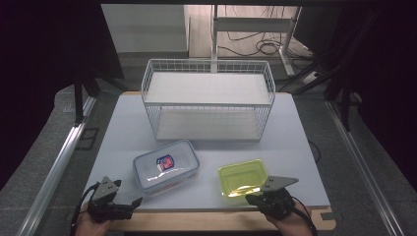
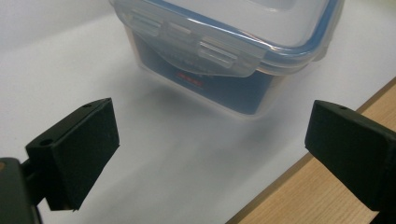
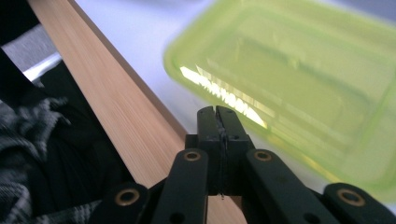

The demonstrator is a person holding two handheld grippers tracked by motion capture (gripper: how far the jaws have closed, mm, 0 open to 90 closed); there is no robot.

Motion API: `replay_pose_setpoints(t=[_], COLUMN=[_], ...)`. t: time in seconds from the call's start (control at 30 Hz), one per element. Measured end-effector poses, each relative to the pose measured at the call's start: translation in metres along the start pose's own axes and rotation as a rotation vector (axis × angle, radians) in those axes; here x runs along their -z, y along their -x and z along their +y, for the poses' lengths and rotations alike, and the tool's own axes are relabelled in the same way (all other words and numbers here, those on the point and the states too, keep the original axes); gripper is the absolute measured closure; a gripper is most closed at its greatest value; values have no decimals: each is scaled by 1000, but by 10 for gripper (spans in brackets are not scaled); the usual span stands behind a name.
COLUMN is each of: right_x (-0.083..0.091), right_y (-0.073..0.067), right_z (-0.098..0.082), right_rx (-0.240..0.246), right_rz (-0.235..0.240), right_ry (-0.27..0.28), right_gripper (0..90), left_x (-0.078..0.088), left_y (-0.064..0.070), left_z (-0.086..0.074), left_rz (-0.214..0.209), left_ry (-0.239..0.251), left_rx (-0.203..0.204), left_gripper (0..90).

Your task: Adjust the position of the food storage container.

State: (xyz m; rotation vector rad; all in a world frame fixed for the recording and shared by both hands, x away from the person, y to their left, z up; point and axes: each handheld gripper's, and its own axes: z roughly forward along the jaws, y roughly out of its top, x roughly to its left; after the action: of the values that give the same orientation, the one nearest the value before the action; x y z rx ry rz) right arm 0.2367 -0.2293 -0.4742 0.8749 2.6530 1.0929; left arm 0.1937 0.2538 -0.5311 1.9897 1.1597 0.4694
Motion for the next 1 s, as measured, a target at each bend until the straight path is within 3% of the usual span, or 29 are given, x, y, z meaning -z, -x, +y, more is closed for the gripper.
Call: replay_pose_setpoints(t=[0.17, 0.33, 0.5, 0.63, 0.77, 0.83, 1.0], right_x=[-13, -39, -69, -90, -89, -84, -76], right_y=[-6, -20, -26, -22, -16, -9, 7], right_z=[23, 53, 74, 76, 74, 73, 66], right_rx=[8, 85, 127, 136, 122, 122, 90], right_rz=[15, 13, 25, -8, -8, -61, -93], right_ry=[43, 30, -21, -74, -64, -67, -66], right_gripper=[849, 865, 863, 875, 880, 882, 885], left_x=[-1, 0, 0, 0, 0, 0, 0], left_y=[0, 0, 0, 0, 0, 0, 0], left_z=[0, 0, 0, 0, 0, 0, 0], left_rz=[1, 5, 4, 4, 5, 5, 3], left_ry=[-4, -1, -1, 0, -6, -6, -5], left_rx=[0, 2, 1, 2, -1, 0, 1], left_gripper=[30, 30, 30, 31, 31, 31, 32])
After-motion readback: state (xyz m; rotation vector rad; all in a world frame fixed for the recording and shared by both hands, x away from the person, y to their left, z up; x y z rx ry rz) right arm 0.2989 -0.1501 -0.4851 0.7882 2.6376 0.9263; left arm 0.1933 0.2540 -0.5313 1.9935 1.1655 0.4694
